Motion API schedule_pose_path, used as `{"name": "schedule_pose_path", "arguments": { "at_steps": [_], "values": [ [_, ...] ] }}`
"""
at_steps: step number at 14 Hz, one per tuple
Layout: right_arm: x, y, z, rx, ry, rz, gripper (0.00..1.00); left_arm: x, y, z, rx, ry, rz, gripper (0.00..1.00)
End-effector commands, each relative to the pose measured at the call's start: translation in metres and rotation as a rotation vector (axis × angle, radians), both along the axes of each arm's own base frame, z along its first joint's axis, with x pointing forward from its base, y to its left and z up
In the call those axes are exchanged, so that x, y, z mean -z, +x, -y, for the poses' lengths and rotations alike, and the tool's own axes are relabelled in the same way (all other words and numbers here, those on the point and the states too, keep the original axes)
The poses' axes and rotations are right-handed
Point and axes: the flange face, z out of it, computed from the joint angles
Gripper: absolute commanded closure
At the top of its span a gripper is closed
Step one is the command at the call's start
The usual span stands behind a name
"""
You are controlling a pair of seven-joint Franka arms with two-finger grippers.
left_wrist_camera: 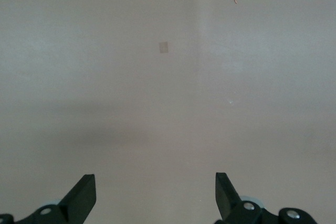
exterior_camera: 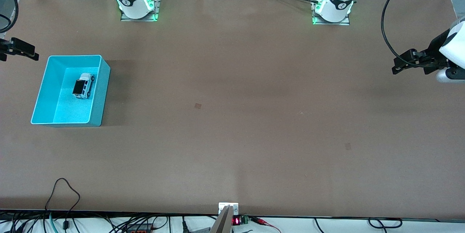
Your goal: Wind and store white jeep toy
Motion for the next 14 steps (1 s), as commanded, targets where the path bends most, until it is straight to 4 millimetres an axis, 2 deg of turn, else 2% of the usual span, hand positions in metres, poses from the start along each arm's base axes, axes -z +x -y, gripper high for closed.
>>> {"name": "schedule_pose_path", "arguments": {
  "at_steps": [1,3,5,14],
  "values": [
    [0.003,0.002,-0.007,0.016,0.043,-0.011,0.0,-0.004,-0.007,-0.001,0.003,-0.011,0.002,0.0],
    [0.011,0.003,-0.016,-0.003,0.042,-0.025,0.0,-0.004,-0.006,-0.001,0.003,-0.011,0.005,0.0],
    [0.012,0.006,-0.036,-0.035,0.04,-0.025,0.0,-0.004,-0.006,-0.001,0.003,-0.011,0.005,0.0],
    [0.018,0.004,-0.036,-0.035,0.044,-0.038,0.0,-0.004,-0.005,-0.003,0.001,-0.008,0.009,0.0]
  ]
}}
